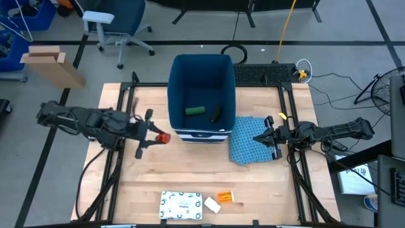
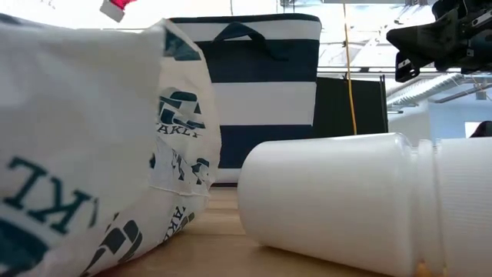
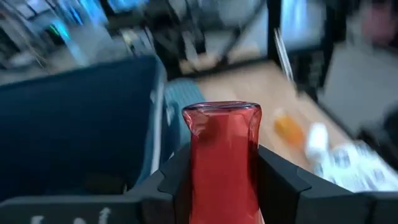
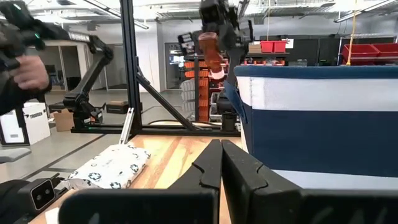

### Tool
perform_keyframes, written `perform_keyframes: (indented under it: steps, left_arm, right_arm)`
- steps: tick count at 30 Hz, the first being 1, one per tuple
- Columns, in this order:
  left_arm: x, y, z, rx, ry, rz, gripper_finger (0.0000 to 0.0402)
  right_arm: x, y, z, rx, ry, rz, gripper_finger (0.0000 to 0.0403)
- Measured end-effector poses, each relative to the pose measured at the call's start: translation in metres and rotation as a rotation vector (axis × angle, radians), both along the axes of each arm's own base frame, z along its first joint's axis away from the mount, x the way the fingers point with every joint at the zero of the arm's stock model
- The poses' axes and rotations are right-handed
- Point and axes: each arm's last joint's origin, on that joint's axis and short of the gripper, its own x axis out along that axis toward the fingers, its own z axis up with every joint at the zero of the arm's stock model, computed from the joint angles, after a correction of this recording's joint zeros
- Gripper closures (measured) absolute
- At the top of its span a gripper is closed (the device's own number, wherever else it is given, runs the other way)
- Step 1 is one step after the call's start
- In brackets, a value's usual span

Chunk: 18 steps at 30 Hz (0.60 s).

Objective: Pick & place medical supplies in basket/bin
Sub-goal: Put the orange medicine bottle into the blue bin

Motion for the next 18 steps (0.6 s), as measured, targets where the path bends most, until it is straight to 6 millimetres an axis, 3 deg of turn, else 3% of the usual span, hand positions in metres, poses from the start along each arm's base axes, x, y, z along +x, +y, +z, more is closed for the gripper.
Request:
perform_keyframes:
  steps: [9,18]
  left_arm:
    - [-0.027,0.011,-0.079,-0.155,-0.27,0.09,0.0264]
    - [-0.031,0.012,-0.112,-0.169,-0.28,0.099,0.0258]
  right_arm:
    - [0.0,0.0,0.0,0.007,0.001,0.001,0.0403]
    - [0.0,0.0,0.0,-0.005,0.0,-0.001,0.0403]
